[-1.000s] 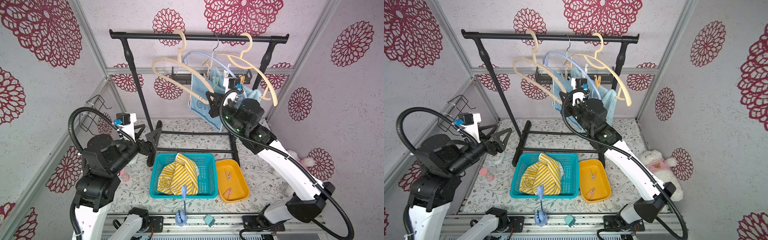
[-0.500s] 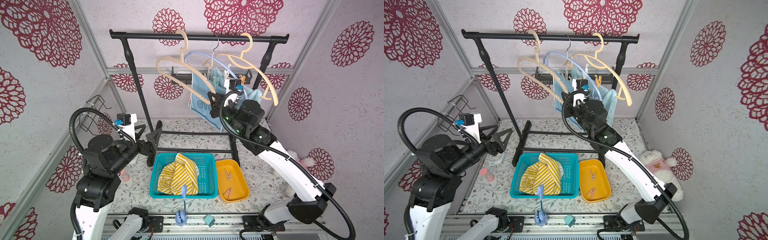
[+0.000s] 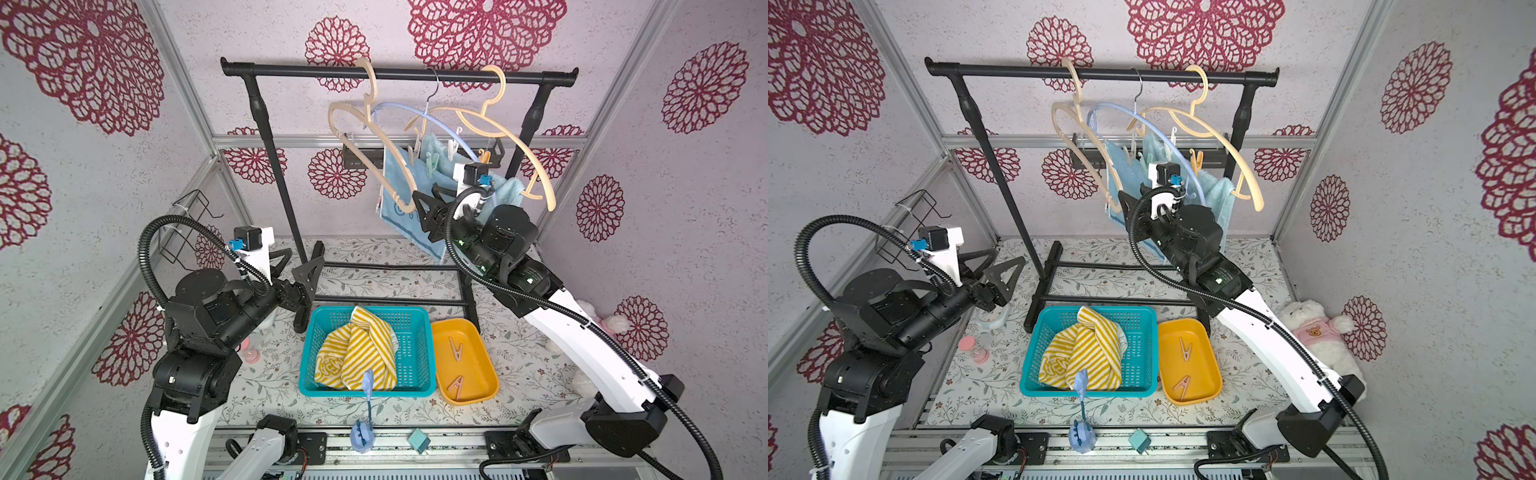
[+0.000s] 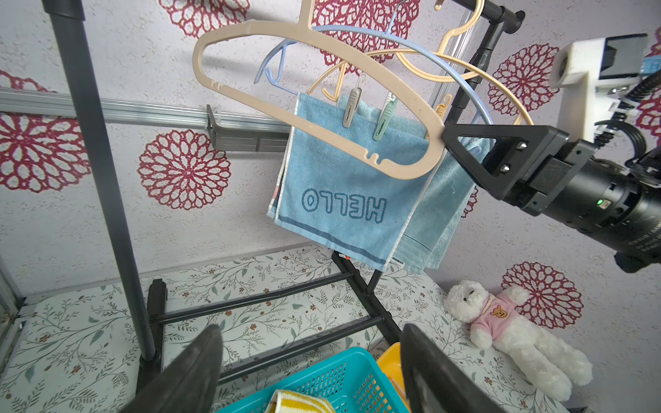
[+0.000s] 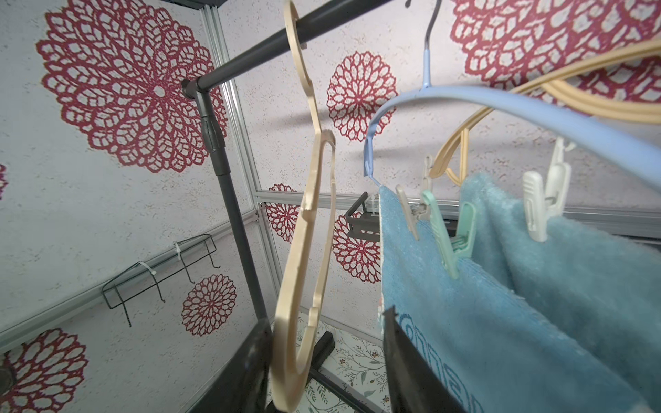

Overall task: Remove the clothespins securing towels to the hanger
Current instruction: Place the hanger on the clothesline.

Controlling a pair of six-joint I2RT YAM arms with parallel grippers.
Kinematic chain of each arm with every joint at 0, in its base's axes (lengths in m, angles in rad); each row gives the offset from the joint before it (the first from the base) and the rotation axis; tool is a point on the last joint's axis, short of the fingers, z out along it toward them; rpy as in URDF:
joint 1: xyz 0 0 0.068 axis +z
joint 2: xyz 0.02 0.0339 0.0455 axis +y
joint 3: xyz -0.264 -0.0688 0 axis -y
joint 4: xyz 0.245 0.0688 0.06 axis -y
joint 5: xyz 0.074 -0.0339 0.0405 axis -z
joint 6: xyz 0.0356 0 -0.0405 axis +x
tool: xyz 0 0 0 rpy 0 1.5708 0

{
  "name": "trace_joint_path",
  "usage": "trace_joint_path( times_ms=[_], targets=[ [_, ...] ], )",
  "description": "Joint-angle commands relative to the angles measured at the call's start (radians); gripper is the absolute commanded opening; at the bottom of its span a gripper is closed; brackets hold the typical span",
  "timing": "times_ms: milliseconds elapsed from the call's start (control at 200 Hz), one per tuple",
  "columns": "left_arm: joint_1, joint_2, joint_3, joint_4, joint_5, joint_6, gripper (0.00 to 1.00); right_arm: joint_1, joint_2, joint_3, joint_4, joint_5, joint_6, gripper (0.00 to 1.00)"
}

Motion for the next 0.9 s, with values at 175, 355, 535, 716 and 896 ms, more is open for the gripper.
trace_joint_path(
  times_ms=[175,355,535,716,896],
  targets=[
    [0.0,0.024,0.015,0.011,-0.005,-0.003,0.79,0.002,-0.161,-0.039,-0.013,-0.061,-0.014,0.53],
    [-0.007,0.066,0.048,-0.026,-0.05,-0.029,0.79,-0.007,-0.195,0.049,-0.208,-0.174,-0.045,0.53],
    [-0.076,0.147,0.108,-0.082,-0.157,-0.027,0.79,-0.042,-0.207,0.109,-0.34,-0.215,-0.09,0.52],
    [-0.165,0.242,0.187,-0.131,-0.308,-0.001,0.8,-0.165,-0.147,0.21,-0.432,-0.323,-0.092,0.52],
    [-0.181,0.306,0.264,-0.142,-0.319,-0.011,0.8,-0.364,-0.072,0.282,-0.442,-0.498,-0.045,0.52]
  ],
)
